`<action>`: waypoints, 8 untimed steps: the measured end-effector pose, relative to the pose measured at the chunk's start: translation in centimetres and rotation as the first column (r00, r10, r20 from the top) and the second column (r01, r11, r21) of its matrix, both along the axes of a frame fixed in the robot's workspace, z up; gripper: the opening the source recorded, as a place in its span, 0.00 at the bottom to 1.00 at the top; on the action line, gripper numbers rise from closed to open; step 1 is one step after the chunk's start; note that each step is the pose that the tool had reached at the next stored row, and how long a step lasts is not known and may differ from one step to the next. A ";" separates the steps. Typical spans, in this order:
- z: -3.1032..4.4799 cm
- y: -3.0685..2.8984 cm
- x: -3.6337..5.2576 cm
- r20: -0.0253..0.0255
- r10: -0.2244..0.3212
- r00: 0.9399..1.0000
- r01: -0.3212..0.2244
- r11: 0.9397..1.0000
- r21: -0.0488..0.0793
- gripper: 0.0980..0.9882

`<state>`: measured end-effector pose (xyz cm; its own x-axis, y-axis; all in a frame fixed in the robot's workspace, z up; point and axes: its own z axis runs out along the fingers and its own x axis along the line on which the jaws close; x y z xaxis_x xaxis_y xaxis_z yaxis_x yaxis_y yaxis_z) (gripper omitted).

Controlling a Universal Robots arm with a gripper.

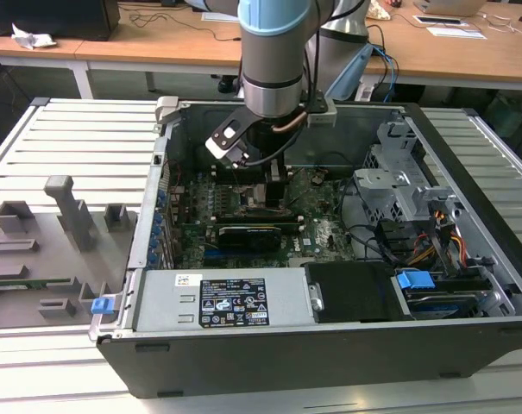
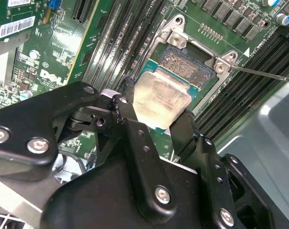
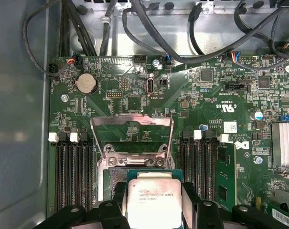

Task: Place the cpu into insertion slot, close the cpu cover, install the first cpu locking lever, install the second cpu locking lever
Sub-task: 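Place the cpu into insertion slot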

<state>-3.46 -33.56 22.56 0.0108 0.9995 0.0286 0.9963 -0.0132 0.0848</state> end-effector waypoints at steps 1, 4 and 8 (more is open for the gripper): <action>-0.07 0.17 -0.01 0.000 0.000 1.000 0.000 1.000 0.000 0.50; -0.33 0.39 -0.08 0.000 0.001 1.000 -0.001 1.000 0.000 0.50; -0.53 0.41 -0.17 0.000 0.001 1.000 -0.001 1.000 0.000 0.50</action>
